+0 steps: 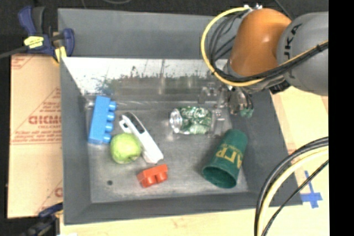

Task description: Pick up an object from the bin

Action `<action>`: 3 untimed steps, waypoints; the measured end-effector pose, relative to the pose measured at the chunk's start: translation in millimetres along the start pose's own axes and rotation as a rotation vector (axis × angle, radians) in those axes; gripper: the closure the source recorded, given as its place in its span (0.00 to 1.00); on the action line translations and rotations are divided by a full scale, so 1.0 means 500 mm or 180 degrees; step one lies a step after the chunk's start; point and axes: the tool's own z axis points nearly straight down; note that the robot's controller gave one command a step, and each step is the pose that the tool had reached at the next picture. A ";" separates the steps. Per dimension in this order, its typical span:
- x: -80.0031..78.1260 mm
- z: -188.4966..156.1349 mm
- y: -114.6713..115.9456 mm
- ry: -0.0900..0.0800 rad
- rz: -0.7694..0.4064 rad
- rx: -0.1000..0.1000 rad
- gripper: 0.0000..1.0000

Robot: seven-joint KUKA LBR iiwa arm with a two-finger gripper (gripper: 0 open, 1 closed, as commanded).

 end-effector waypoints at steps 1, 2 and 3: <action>0.001 -0.002 0.000 0.0000 0.0000 0.0000 0.00; -0.010 0.002 -0.032 -0.0034 -0.0269 -0.0002 0.00; 0.033 -0.033 -0.063 -0.0010 -0.0192 -0.0002 0.00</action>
Offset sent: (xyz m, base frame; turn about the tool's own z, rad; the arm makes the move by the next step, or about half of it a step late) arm 0.0075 -0.0514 -0.0157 -0.1964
